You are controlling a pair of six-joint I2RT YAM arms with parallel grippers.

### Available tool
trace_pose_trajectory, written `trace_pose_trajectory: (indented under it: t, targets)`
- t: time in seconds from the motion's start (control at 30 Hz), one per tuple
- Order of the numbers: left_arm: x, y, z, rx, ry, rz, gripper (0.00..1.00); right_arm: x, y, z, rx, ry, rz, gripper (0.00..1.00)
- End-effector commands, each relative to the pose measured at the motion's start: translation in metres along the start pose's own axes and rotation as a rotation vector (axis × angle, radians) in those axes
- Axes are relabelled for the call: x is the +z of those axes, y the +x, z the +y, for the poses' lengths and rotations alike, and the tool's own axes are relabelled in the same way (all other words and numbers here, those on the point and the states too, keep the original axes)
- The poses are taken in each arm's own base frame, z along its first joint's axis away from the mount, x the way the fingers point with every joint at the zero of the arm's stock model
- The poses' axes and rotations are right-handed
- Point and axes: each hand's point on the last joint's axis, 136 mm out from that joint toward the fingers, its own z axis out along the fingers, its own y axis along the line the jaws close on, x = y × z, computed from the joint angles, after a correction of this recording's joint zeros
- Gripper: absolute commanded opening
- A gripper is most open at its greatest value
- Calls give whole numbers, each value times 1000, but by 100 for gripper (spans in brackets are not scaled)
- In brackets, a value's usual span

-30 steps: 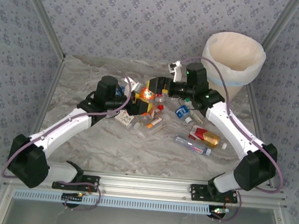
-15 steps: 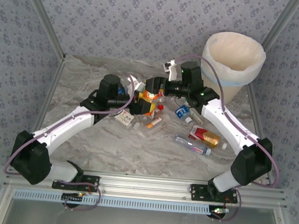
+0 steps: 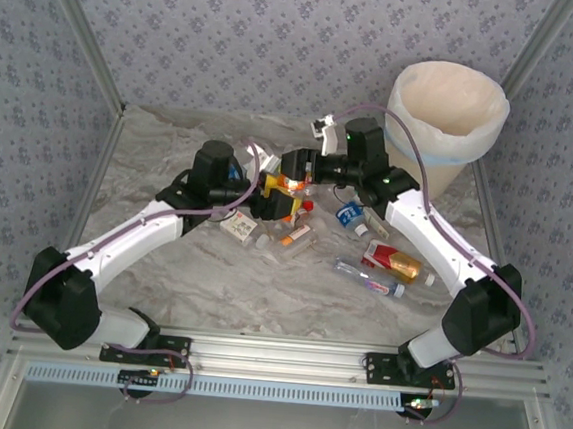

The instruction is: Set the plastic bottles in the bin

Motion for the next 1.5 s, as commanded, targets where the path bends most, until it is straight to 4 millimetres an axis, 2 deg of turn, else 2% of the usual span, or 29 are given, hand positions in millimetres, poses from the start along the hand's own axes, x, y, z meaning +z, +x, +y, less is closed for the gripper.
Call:
trace_pose_trajectory:
  t: [0.0,0.2,0.3,0.37,0.47,0.6,0.8,0.93,1.07,1.2,1.3,1.47]
  targets:
    - [-5,-19,-12,41,17,-51,82,-13,-7,-1,-23,26,-35,53]
    - [-16,-17,-13,41,-7,-90,93,-27,-19,-10,-29,66,-72,52]
    - [-26,-19,-9,42,-55,-123,100,-44,-34,-17,-45,121,-112,52]
    - [-35,-20,1,35,-136,-156,100,-62,-50,-22,-70,171,-148,53]
    - [-53,-20,31,-11,-331,-234,100,-99,-82,-33,-139,309,-224,52]
    - [-82,-9,67,-71,-577,-292,99,-152,-133,-37,-233,443,-352,52]
    - [-112,11,94,-143,-763,-319,99,-219,-199,-52,-349,686,-566,52]
    - [-124,23,106,-204,-822,-333,100,-254,-231,-66,-405,837,-679,52]
    - [-132,34,116,-266,-855,-351,100,-277,-247,-98,-386,966,-712,53]
    - [-138,43,124,-319,-877,-359,100,-285,-252,-138,-352,1078,-673,53]
    - [-144,48,129,-348,-902,-367,99,-289,-249,-173,-339,1188,-613,54]
    - [-160,62,141,-408,-1005,-370,99,-289,-234,-241,-363,1409,-455,56]
